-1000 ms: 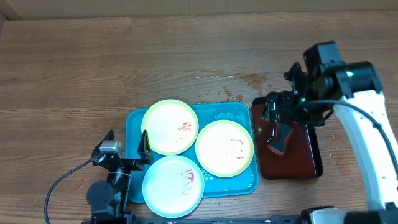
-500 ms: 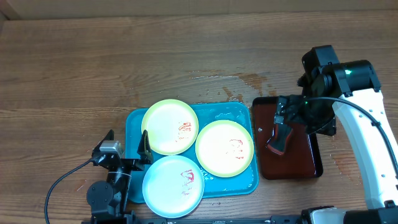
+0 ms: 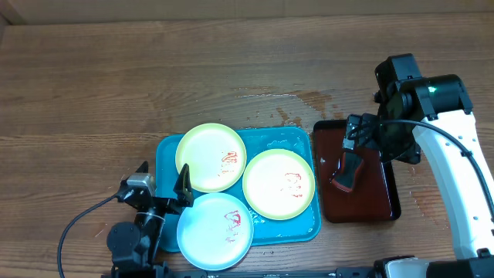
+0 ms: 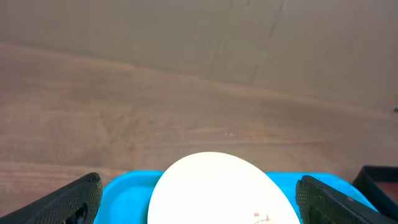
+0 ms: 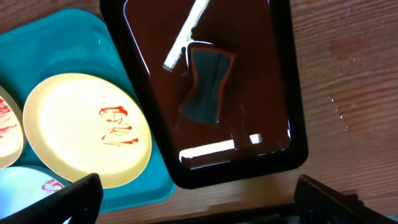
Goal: Clean dirty plates on tray and stack at the side
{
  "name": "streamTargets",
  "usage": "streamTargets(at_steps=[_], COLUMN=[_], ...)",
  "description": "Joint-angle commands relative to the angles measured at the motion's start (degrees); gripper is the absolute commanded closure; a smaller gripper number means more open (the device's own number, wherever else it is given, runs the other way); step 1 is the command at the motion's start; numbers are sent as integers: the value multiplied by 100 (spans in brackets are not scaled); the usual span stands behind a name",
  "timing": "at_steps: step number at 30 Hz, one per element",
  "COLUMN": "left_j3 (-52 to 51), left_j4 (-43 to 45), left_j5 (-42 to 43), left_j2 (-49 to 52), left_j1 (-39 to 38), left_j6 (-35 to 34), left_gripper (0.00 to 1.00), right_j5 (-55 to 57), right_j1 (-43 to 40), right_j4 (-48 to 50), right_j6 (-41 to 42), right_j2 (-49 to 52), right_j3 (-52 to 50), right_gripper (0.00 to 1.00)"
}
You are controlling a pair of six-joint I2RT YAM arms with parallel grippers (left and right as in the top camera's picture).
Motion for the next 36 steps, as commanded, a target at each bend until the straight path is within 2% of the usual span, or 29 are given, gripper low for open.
streamTargets(at_steps=[1, 8, 14, 17, 21, 26, 30, 36], left_j3=[662, 2380, 4253, 5007, 5720, 5910, 5910, 5908], left_j4=[-85, -682, -1801, -2468, -3394, -3950, -4094, -3928], left_j5=[109, 507, 1698, 1873, 1408, -234, -1510, -1126], left_j2=[660, 2911, 5034, 5838, 6599, 6902, 6909, 6926], left_j1=[-37, -37, -39, -57, -284, -968, -1836, -2938], left_j6=[-81, -61, -68, -68, 96, 105, 118, 275], left_gripper=[0, 0, 0, 0, 0, 0, 0, 0], right_j5=[81, 81, 81, 59, -72, -114, -140, -330], right_j1=[22, 24, 24, 24, 24, 24, 24, 24], right_j4=[52, 92, 87, 87, 90, 111, 146, 297], right_j6=[66, 63, 66, 66, 66, 111, 151, 151], right_j2=[-98, -98, -98, -98, -98, -98, -98, -98], right_j3=[162, 162, 162, 162, 162, 162, 162, 162], right_gripper=[0, 0, 0, 0, 0, 0, 0, 0])
